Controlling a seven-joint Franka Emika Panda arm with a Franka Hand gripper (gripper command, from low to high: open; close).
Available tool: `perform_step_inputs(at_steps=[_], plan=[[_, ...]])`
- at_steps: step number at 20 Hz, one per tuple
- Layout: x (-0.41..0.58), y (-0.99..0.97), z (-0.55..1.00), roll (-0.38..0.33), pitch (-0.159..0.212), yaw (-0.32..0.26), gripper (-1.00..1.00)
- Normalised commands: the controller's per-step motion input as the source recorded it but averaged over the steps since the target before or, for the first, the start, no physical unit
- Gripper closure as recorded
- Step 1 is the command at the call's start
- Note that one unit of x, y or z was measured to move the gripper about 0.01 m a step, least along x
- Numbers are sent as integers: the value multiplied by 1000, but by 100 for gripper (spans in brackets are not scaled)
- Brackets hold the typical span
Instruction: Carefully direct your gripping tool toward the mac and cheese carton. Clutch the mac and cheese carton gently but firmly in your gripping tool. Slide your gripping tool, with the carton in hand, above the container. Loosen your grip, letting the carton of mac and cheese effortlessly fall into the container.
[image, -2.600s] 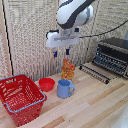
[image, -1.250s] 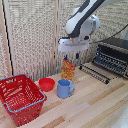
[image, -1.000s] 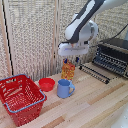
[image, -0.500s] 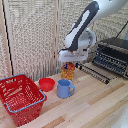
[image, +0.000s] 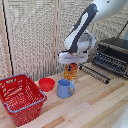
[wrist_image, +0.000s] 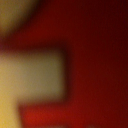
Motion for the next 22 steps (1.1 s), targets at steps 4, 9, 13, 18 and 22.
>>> perform_step_inputs(at_steps=[4, 9, 13, 18, 22], plan=[[43, 23, 511, 21, 6, -33, 100], [249, 74, 970, 8, 62, -16, 100], [504, 286, 1000, 0, 77, 0, 100], [518, 513, 982, 0, 107, 2, 100], [374, 780, 877, 0, 146, 30, 100]])
